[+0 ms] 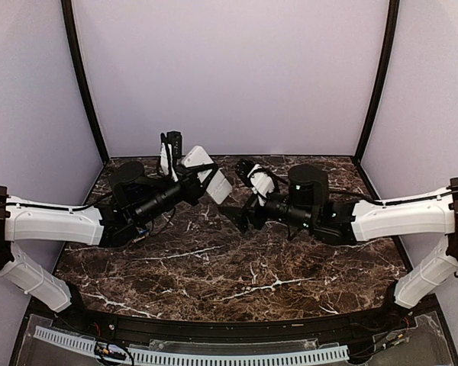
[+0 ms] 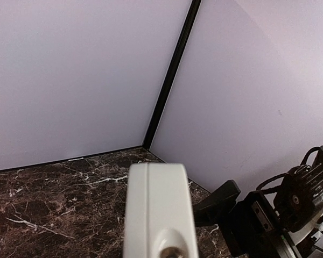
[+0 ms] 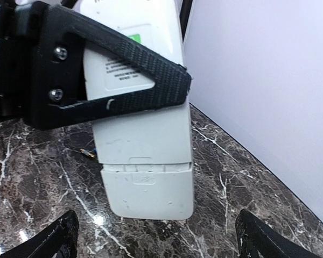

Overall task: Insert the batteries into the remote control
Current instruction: Remove the battery cover from the remote control.

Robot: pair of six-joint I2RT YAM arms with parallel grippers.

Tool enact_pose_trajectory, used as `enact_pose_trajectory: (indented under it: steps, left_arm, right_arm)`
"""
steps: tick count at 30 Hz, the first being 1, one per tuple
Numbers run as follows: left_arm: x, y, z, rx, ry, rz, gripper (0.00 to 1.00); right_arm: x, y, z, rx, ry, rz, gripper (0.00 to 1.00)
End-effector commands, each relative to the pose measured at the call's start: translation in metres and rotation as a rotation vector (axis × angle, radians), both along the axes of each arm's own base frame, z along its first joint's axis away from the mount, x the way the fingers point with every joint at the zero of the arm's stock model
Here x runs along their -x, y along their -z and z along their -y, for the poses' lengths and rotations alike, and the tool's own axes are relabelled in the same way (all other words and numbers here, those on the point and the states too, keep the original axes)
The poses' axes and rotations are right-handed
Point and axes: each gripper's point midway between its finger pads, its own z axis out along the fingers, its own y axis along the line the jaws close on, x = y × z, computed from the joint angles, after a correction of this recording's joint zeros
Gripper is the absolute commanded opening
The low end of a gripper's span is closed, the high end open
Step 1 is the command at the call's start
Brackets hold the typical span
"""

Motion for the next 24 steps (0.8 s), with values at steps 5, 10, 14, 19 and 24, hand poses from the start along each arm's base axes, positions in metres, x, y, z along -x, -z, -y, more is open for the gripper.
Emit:
enact_pose_trajectory:
  steps: [5, 10, 14, 19, 24]
  left_arm:
    - [0.002, -0.029, -0.005, 0.074, -0.01, -0.001, 0.0]
    - [0.001, -0.03, -0.004, 0.071, -0.012, -0.001, 0.0]
    - [0.001, -0.03, -0.005, 0.07, -0.015, 0.001, 0.0]
    - [0.001, -0.033, -0.006, 0.069, -0.019, 0.008, 0.0]
    - [0.002, -0.034, -0.006, 0.078, -0.014, 0.013, 0.0]
  right_arm:
    - [-0.017, -0.016, -0.025, 0.046, 0.066, 0.156, 0.96]
    - [-0.016, -0.018, -0.033, 0.044, 0.064, 0.16, 0.85]
    - [-0.015, -0.017, -0.032, 0.032, 0.07, 0.156, 0.78]
    - [-0.017, -0.012, -0.03, 0.039, 0.088, 0.139, 0.69]
    - [-0.02, -0.007, -0.028, 0.05, 0.113, 0.127, 0.59]
